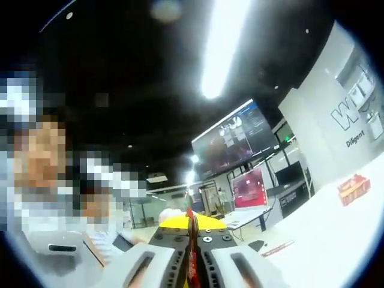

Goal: Tear open the coffee pouch, take out the coffee, and pour the coffee from the pouch into the cup

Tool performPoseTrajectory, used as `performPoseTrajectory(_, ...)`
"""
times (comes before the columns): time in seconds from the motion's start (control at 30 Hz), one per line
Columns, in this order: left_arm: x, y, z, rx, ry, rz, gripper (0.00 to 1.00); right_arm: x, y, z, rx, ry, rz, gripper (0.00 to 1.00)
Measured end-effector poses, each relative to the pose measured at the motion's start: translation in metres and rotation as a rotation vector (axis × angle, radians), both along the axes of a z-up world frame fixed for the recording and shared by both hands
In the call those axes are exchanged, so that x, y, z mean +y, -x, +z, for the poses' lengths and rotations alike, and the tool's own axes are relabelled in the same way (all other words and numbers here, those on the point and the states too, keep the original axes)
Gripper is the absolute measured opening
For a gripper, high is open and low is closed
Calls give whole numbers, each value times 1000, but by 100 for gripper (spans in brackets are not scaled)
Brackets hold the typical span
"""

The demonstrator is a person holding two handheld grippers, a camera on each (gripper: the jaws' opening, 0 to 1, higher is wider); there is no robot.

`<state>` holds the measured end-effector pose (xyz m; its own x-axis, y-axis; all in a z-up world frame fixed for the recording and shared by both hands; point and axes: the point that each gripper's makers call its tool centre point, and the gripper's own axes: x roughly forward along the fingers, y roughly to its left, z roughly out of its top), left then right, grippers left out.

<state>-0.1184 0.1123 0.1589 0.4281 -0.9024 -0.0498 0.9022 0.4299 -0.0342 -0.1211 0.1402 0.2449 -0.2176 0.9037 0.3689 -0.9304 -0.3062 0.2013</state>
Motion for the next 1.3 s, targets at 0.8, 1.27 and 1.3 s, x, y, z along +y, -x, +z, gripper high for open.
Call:
performPoseTrajectory(0.8, 4, 5, 14, 60, 94, -19, 12, 0, 6, -4, -12, 12, 23, 2)
performPoseTrajectory(1.27, 3, 10, 18, 75, 113, -23, 13, 4, 10, 1, -47, 32, 15, 2)
performPoseTrajectory(1.3, 1, 11, 16, 77, 108, -32, 13, 5, 11, -1, -48, 38, 20, 2)
